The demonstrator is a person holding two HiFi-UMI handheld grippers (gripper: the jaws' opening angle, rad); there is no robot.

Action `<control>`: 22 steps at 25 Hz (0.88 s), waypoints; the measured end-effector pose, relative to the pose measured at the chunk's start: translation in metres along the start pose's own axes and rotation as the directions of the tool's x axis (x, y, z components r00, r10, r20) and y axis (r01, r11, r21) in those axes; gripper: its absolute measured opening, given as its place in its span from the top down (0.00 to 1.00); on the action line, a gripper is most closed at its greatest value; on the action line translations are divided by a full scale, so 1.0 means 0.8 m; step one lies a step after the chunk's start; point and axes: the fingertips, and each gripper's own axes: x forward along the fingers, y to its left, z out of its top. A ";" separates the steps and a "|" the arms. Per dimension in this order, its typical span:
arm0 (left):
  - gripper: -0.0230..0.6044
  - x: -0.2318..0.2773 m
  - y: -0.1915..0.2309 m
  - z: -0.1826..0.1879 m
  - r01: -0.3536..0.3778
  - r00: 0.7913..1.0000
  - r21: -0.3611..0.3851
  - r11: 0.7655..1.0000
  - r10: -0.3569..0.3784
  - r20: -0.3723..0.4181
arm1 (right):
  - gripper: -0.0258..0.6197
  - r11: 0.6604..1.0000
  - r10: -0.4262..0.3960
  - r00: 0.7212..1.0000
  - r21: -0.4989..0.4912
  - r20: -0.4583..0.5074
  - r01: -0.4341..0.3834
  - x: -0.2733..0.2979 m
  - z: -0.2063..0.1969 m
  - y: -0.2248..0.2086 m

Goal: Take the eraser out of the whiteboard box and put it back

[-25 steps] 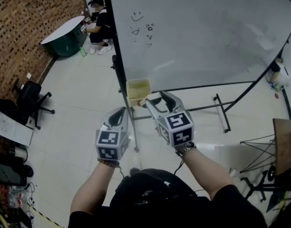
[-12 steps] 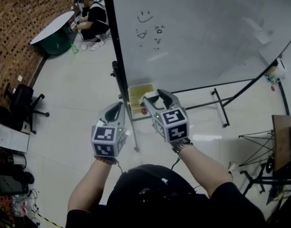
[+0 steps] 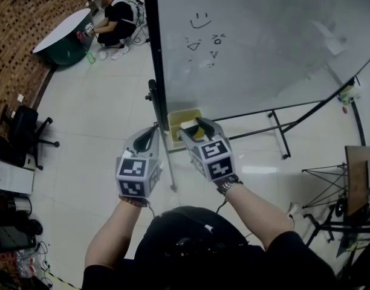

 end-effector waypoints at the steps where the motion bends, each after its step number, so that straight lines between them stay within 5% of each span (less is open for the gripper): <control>1: 0.97 0.002 0.001 -0.001 0.005 1.000 -0.002 1.000 -0.005 -0.001 | 0.54 1.000 0.004 1.000 -0.008 0.002 -0.004 0.002 0.000 0.002; 22: 0.97 -0.017 -0.041 0.002 0.017 0.999 -0.008 1.000 -0.016 0.030 | 0.54 1.000 0.004 0.997 -0.004 0.080 -0.004 -0.055 0.015 0.005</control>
